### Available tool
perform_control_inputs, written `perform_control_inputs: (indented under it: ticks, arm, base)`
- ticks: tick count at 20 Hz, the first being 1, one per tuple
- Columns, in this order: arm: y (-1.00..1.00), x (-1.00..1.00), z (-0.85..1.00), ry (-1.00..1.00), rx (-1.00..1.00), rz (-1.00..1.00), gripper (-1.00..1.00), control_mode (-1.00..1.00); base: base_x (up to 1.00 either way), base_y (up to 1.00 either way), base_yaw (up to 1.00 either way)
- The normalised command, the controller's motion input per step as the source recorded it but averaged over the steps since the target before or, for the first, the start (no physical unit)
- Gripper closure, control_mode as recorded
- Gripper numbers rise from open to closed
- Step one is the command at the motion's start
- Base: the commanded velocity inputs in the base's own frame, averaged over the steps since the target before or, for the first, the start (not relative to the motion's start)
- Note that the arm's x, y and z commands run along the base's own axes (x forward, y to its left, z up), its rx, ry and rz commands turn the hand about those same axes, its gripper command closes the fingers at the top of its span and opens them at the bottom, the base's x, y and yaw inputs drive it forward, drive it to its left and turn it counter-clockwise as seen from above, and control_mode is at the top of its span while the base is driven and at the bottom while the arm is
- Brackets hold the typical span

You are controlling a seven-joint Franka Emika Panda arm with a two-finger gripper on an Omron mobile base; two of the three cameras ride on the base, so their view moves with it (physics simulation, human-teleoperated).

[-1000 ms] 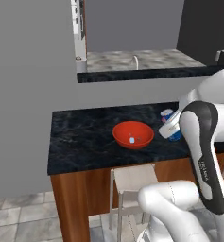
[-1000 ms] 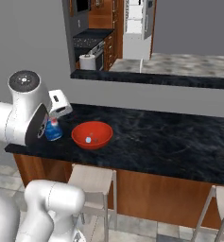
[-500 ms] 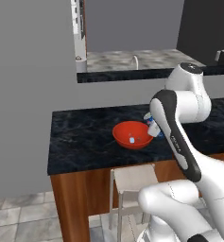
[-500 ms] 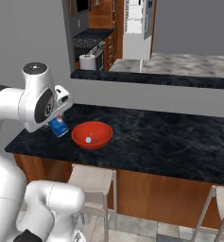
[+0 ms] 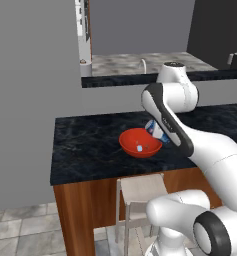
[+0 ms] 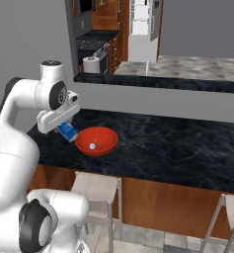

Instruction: Open the fridge, grab two sodas, and place both sodas inside the bowl with ice on the dining counter.

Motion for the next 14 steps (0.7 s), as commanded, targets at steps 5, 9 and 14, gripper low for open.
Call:
perform_control_inputs:
  ticks: [5, 9, 14]
  arm:
    - [-0.02, 0.28, -0.45, 0.01, -0.01, 0.12, 1.00, -1.00]
    - [-0.08, 0.44, -0.35, 0.00, 0.00, 0.10, 1.00, -1.00]
    - [-0.06, 0.50, -0.23, 0.05, 0.00, 0.07, 1.00, -1.00]
  base:
    - [0.00, 0.00, 0.00]
    - [0.00, 0.00, 0.00]
    - [0.00, 0.00, 0.00]
